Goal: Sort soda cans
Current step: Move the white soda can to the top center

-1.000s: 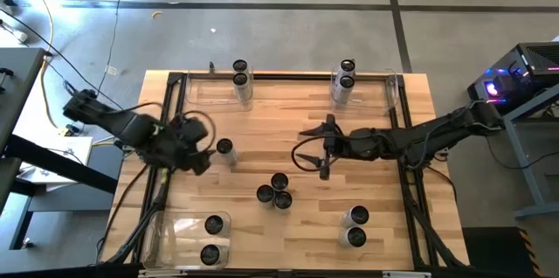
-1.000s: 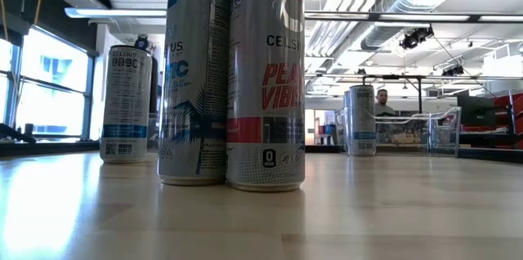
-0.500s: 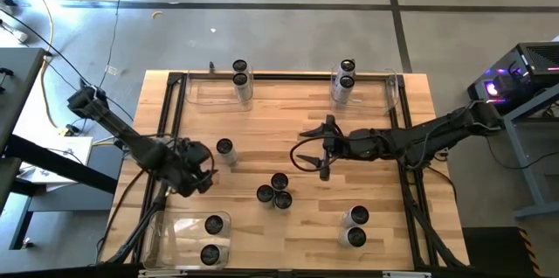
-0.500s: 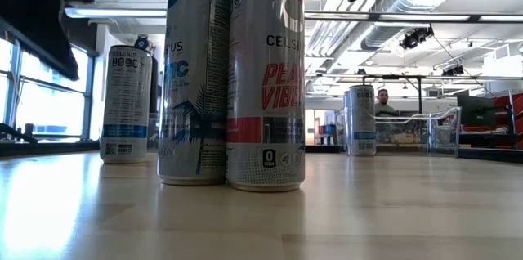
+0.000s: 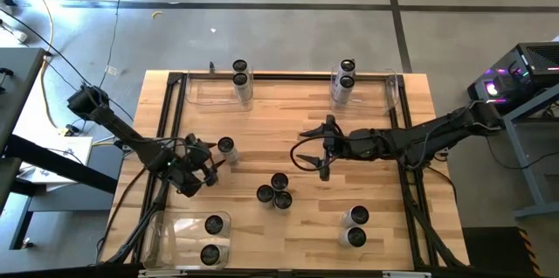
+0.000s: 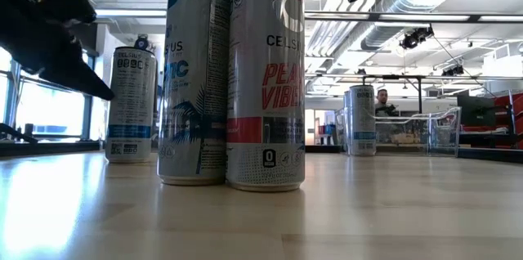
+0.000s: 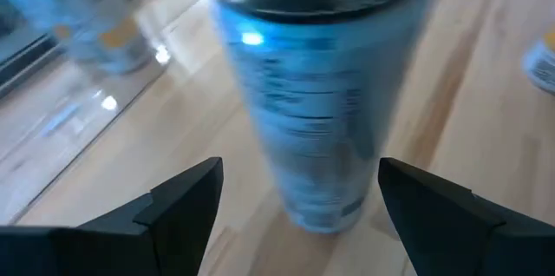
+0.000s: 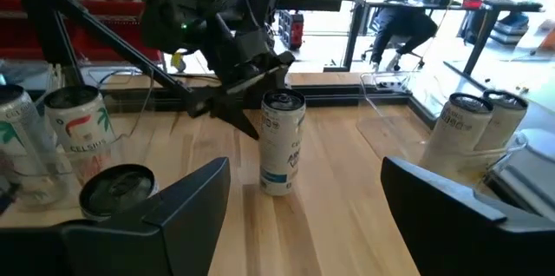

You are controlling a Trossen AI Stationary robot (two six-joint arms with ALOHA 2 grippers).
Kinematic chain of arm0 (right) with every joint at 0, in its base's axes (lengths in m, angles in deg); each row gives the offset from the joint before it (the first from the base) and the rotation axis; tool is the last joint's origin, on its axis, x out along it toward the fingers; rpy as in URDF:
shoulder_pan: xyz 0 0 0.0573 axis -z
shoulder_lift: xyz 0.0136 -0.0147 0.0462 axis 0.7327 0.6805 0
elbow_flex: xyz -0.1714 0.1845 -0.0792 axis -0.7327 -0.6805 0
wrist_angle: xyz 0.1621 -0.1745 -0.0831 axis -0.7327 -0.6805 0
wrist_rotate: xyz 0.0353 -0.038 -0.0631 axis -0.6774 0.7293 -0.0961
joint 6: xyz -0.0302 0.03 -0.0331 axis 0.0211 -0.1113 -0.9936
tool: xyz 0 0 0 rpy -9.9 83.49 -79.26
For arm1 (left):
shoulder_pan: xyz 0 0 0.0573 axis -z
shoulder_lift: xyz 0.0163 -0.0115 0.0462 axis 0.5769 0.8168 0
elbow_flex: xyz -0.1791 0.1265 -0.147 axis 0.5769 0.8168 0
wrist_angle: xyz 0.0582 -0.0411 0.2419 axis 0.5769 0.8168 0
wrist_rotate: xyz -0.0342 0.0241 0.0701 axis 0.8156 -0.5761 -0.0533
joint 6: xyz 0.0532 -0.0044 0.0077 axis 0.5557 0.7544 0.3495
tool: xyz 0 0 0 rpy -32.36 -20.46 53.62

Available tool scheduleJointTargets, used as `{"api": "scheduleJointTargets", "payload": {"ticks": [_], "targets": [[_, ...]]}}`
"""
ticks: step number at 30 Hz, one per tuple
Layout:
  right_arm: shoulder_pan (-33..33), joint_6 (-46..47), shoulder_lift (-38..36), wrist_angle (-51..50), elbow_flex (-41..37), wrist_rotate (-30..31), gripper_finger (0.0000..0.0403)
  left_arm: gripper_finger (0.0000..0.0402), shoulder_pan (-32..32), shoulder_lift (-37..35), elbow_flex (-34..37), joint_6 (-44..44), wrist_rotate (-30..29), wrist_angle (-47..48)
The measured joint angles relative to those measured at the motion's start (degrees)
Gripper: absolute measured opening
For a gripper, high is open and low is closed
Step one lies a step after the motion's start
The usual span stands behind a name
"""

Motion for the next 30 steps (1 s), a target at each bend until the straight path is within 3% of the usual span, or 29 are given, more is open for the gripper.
{"api": "scheduleJointTargets", "payload": {"ticks": [7,9,12,18,24,30], "targets": [[0.0,0.2,0.0,0.0,0.0,-0.1,0.0296,0.0303,-1.5,0.0,4.5,8.2,-2.5,-12.8],[0.1,0.5,0.0,0.0,0.0,-2.8,0.0296,0.0303,-2.8,0.0,6.2,9.4,-2.8,-16.9],[0.3,3.3,0.7,0.7,0.0,-5.8,0.0296,0.0303,-5.0,0.0,9.0,14.5,0.3,-25.0],[2.7,3.5,6.7,4.0,0.2,-5.9,0.0296,0.0284,-10.1,0.0,13.1,24.4,4.0,-42.0],[6.5,1.2,13.3,3.6,6.9,-6.8,0.0296,0.0260,-15.2,0.0,13.4,31.7,7.7,-49.4],[10.1,0.2,19.0,-6.6,17.5,-8.2,0.0296,0.0242,-19.4,1.7,12.9,37.8,9.0,-57.3]]}}
